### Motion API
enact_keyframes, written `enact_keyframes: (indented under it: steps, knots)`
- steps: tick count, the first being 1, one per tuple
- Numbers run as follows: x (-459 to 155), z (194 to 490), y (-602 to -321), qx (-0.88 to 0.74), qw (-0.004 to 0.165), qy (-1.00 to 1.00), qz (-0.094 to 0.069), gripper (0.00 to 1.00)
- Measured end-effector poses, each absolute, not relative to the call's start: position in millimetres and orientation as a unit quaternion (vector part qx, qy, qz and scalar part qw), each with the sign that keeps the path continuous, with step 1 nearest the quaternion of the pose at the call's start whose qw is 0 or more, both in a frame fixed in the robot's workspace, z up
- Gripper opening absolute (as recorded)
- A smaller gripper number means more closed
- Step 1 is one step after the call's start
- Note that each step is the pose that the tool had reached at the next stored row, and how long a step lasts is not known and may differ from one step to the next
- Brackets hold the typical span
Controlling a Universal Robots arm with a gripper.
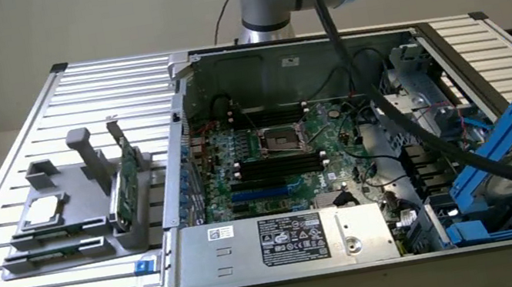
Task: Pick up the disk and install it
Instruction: 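Pick up the disk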
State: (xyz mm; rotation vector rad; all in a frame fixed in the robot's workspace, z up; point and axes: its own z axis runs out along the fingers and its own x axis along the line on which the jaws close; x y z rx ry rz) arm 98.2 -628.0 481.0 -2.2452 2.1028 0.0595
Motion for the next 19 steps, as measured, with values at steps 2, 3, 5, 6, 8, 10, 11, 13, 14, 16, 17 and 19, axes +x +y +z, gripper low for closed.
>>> enact_keyframes:
  steps: [2, 3, 5, 6, 8, 10, 11, 13, 14, 16, 17, 19]
  knots:
    - [93, 477, -628, -0.729, 0.033, 0.683, 0.019, 0.33]
    - [92, 476, -627, -0.729, 0.033, 0.683, 0.019, 0.33]
    - [92, 472, -625, -0.729, 0.033, 0.683, 0.018, 0.33]
    - [92, 470, -624, -0.729, 0.033, 0.683, 0.018, 0.33]
    - [92, 467, -620, -0.729, 0.033, 0.683, 0.018, 0.33]
    - [92, 463, -617, -0.729, 0.032, 0.683, 0.017, 0.33]
    - [92, 462, -615, -0.729, 0.031, 0.683, 0.016, 0.33]
    - [92, 461, -612, -0.729, 0.03, 0.683, 0.015, 0.33]
    - [93, 461, -611, -0.729, 0.03, 0.684, 0.015, 0.33]
    - [94, 460, -610, -0.728, 0.03, 0.685, 0.015, 0.33]
    - [96, 459, -609, -0.727, 0.03, 0.686, 0.015, 0.33]
    - [98, 458, -608, -0.725, 0.03, 0.688, 0.015, 0.33]
